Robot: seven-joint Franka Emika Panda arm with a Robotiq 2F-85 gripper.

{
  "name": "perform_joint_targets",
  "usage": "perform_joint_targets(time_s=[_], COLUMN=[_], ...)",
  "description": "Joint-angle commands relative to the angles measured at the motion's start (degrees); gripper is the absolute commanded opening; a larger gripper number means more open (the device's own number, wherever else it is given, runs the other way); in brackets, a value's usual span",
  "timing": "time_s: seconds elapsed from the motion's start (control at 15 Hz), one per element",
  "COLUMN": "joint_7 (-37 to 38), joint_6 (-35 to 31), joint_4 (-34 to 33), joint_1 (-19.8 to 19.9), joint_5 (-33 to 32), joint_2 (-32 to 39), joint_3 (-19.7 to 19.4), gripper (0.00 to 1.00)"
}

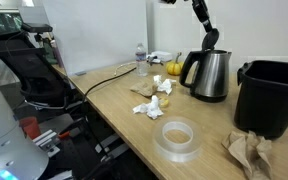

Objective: Close the kettle, open it then throw the brown paper in the landfill bin

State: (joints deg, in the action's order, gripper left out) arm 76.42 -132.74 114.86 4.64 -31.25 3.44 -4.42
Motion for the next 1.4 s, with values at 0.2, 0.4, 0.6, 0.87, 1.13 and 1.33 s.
perform_joint_targets(time_s=[0.2, 0.4, 0.6, 0.87, 1.13, 1.33], joint_7=[4.5, 6.7, 9.7, 13.6, 13.6, 12.0], joint_6=[-0.6, -0.1, -0.2, -0.5, -5.5, -9.2], joint_4=[-1.4, -1.8, -2.1, -2.5, -1.7, -1.4], joint_1=[-1.1, -2.1, -3.4, -4.0, -2.2, -0.7], joint_5=[-5.7, -8.0, -10.7, -16.4, -16.7, -15.4], joint_2=[2.7, 4.2, 4.9, 5.2, 6.8, 8.7], joint_3=[-0.6, -0.6, -0.6, -0.7, -1.1, -3.1], gripper=[0.00, 0.00, 0.00, 0.00, 0.00, 0.00])
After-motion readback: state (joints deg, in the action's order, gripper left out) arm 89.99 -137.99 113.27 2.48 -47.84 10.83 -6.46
